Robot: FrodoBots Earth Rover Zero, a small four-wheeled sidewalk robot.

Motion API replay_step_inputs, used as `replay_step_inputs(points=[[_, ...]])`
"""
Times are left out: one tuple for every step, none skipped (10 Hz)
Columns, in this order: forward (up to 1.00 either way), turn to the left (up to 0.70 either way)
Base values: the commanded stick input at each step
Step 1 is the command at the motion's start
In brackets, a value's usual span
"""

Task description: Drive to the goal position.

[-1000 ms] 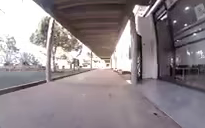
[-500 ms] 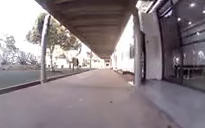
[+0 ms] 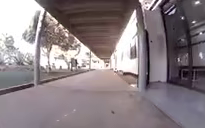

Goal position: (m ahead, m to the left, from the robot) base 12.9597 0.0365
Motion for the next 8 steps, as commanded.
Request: replay_step_inputs(points=[[0.7, 0.0], [0.7, 0.0], [0.7, 0.0], [0.7, 0.0], [0.7, 0.0], [0.7, 0.0], [0.7, 0.0], [0.7, 0.0]])
